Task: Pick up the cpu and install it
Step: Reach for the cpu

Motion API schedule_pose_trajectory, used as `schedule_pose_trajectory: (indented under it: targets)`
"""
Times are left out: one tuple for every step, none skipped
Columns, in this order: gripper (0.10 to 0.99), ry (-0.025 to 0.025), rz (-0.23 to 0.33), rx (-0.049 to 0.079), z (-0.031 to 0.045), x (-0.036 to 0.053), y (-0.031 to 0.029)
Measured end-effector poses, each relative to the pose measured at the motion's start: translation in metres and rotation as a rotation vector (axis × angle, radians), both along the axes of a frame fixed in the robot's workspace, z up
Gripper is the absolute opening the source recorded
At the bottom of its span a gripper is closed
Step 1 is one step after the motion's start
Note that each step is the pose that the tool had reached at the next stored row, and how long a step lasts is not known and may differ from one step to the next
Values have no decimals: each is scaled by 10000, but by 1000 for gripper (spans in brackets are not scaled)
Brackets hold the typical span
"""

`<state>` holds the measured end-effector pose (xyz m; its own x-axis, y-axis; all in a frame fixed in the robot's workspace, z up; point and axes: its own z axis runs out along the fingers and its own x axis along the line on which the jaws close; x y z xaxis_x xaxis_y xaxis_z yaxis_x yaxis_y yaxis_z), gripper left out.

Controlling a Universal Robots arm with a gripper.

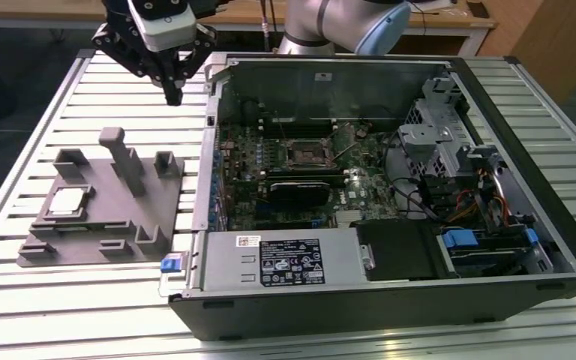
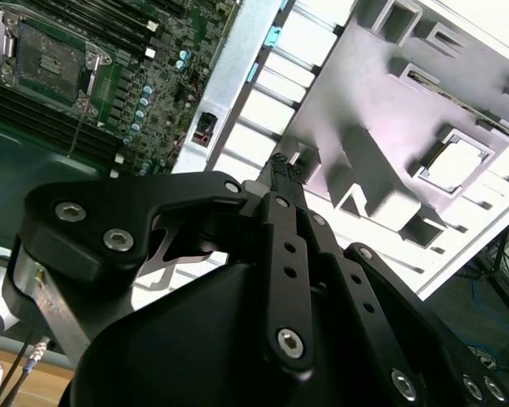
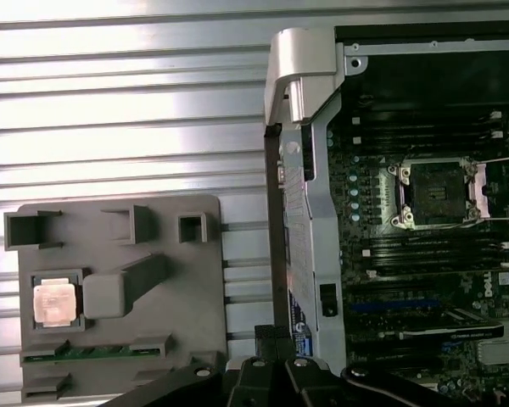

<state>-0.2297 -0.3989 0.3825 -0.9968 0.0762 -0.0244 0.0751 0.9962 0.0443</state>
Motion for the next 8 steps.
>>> schedule_pose_trajectory:
  targets:
    - [106,0,0,0,-1,-8,0]
    - [106,0,0,0,-1,-17,0]
    - [106,0,0,0,-2,-26,0]
    - [106,0,0,0,-3,-35,0]
    - [106,0,0,0,-3,-44,0]
    - [106,-1,0,1,-4,-52,0]
    - [106,0,0,0,-5,-59,0]
    - [106,0,0,0,-5,-67,0]
